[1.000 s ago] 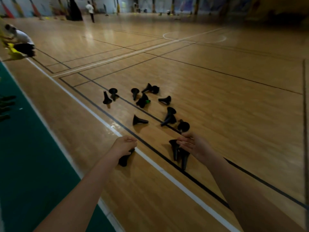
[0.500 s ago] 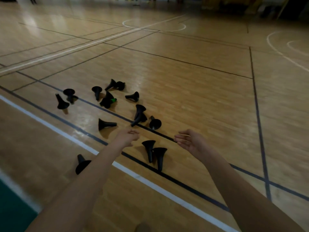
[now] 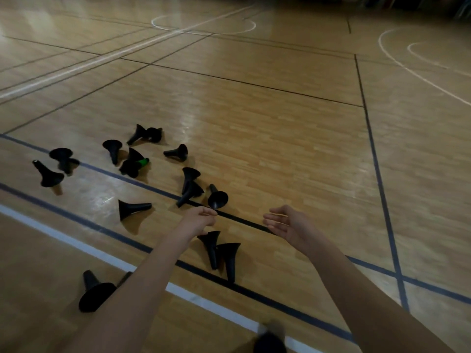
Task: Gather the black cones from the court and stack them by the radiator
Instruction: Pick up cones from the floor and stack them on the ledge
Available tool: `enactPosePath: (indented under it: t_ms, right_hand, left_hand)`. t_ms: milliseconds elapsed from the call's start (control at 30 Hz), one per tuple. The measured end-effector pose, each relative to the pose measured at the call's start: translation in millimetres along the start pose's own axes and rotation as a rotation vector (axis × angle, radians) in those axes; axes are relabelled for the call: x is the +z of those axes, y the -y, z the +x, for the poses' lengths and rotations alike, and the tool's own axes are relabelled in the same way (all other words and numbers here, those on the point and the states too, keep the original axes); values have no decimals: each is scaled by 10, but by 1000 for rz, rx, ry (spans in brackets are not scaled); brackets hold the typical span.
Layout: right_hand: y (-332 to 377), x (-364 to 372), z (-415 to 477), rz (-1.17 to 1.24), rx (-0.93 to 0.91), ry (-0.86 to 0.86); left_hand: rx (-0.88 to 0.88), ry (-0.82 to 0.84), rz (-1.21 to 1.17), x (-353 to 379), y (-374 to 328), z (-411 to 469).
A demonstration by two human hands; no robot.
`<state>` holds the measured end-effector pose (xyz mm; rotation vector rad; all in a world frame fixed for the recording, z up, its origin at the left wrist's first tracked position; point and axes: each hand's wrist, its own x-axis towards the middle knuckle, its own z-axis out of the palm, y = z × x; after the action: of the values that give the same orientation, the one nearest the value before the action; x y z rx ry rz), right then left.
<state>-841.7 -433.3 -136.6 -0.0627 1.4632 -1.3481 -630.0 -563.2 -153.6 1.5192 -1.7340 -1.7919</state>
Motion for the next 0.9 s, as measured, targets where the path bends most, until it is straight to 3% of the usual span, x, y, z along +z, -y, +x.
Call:
enactPosePath:
  t_ms: [333, 500, 733, 900]
  right_hand:
    - [732, -388, 1422, 0, 97, 47]
    - [738, -456, 2017, -33, 188, 33]
    - [663, -370, 2391, 29, 229, -80]
    - [590, -93, 2416, 151, 187, -180]
  left_hand:
    - [-82, -131, 72, 499, -448, 1193]
    - [-231, -79, 161, 438, -332, 1674]
    - [-293, -10, 174, 184, -298, 2278]
    - [-278, 134, 170, -47, -547, 2688]
